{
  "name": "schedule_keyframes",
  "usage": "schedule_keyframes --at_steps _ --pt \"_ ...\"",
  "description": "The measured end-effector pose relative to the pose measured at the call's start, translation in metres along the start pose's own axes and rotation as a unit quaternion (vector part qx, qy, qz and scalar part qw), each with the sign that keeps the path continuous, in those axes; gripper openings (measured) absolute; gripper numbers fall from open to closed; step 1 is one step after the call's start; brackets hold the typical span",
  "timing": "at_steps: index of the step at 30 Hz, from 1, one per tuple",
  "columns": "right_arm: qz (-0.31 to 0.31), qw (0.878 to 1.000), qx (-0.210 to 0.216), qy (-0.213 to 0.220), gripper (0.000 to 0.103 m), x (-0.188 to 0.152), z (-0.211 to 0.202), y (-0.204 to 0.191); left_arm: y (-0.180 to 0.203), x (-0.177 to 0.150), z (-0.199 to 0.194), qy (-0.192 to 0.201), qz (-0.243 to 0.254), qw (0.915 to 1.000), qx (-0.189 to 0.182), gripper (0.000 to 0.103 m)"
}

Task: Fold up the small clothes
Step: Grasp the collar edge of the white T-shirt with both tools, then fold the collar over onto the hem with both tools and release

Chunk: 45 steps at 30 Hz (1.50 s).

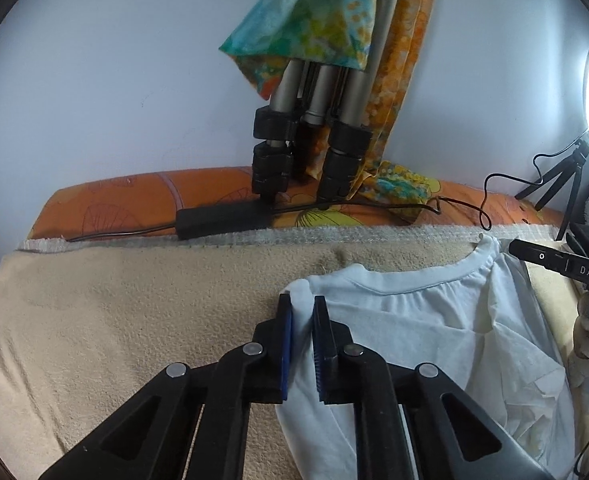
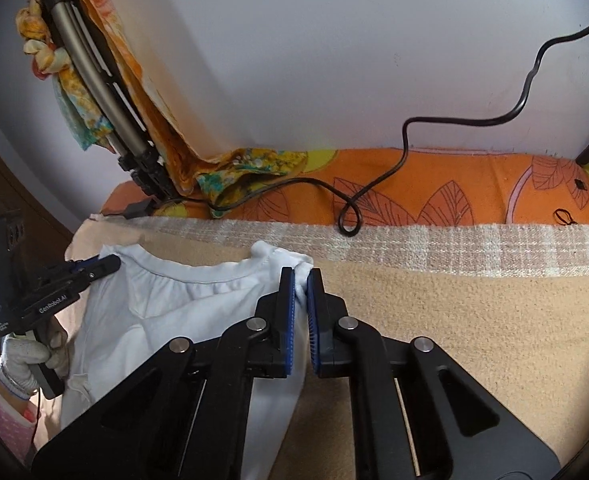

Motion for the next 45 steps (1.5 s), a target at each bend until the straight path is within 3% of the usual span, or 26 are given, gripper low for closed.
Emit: schedule_keyframes --at_steps 4,12,22,28,36,45 --pt "0.005 1.000 -0.005 0.017 0.006 0.003 -0.014 -0.007 -0.003 0.002 -0.015 0.015 -0.020 0.9995 -0.017 0.005" --pt "-0.007 0.999 -0.001 0.044 0.006 0.010 -0.062 -0.026 0.009 0.002 -0.068 0.046 -0.009 0.9985 -0.029 0.005" --pt "-0.045 0.998 -0.005 0.050 0.006 -0.013 -0.137 -0.065 0.032 -0.022 -0.138 0.068 0.003 0.9972 -0.032 0.005" --pt "-0.058 0.997 -0.010 0.047 0.006 -0.052 -0.176 -0.081 0.048 -0.052 -0.178 0.075 0.021 0.9965 -0.030 0.005" --pt "-0.092 0.995 -0.029 0.031 0.006 -0.128 -0.209 -0.111 0.064 -0.115 -0.218 0.068 0.053 0.9961 -0.021 0.005" --pt "-0.108 0.993 -0.047 0.018 0.006 -0.194 -0.229 -0.126 0.070 -0.201 -0.232 0.043 0.071 0.9965 -0.014 0.005"
Point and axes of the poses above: each gripper's, at about its wrist camera, not at the fingertips, and z roughly the way its jaws point, y to its right, x to its top, the point moved 5 cm from there along z, roughly the way its jaws point, and after that the axes turned 4 degrees about -z, right-handed, at the moved point
